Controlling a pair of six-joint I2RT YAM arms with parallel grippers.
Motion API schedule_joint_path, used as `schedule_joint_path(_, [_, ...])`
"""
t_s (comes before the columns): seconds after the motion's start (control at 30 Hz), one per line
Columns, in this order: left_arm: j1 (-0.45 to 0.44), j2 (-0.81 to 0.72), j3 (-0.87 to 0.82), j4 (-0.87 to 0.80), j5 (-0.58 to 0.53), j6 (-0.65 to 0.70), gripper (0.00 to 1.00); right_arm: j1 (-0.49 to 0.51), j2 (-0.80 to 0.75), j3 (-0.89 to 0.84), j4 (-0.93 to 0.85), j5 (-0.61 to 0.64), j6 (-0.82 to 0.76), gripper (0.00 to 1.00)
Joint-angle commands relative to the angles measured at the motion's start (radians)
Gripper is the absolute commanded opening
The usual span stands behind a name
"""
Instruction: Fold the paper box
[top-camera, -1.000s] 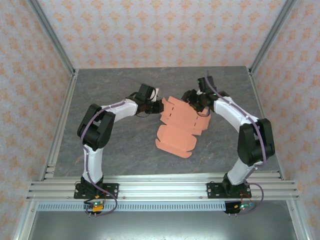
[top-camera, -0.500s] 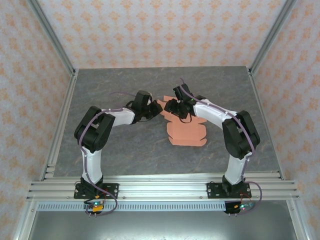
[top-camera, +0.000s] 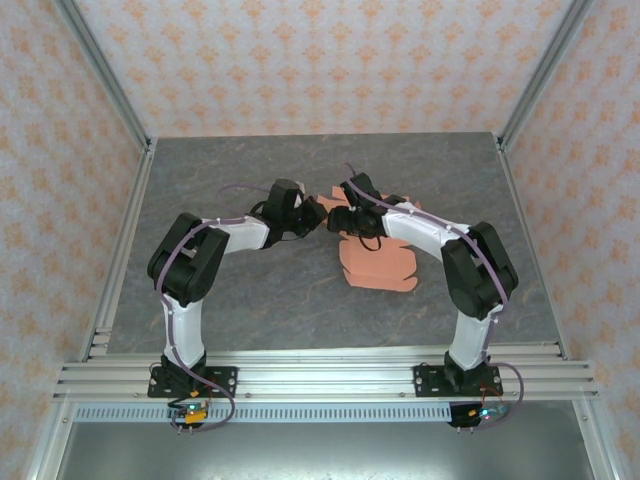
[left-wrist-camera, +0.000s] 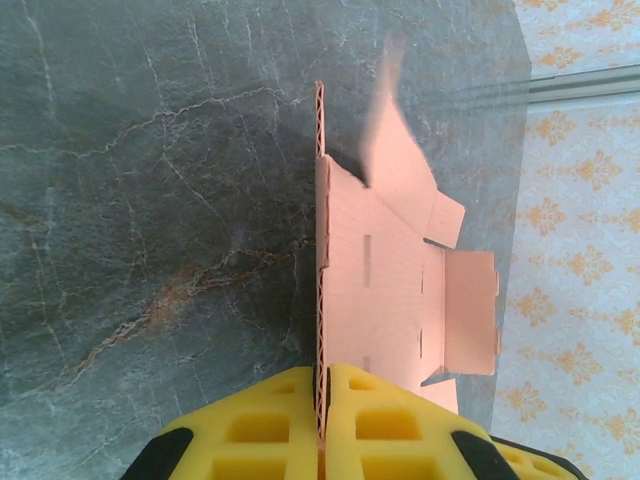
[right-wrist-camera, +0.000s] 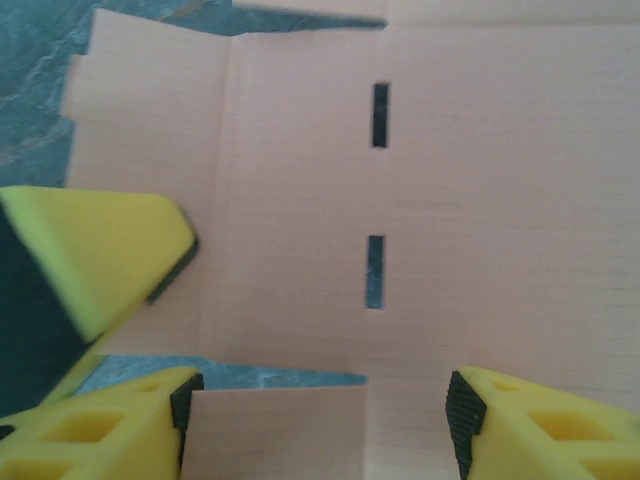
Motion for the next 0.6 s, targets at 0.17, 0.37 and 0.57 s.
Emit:
schedule_joint_path(0.17, [-0.006,-0.051,0.006,-0.002,-0.014,0.034,0.06,0.004,0.001,0.009,-0.069,0.135,0.008,0.52])
schedule_joint_path(0.37, [-0.025,-0.056,-0.012,0.005,-0.064,0.121,0.06,0.003,-0.005,-0.013,-0.064,0.129,0.048,0.44])
schedule_joint_path(0.57, [-0.04,-0.091,-0.081,0.111,-0.11,0.168,0.04,-0.033,-0.03,-0.04,-0.06,0.107,0.149,0.44])
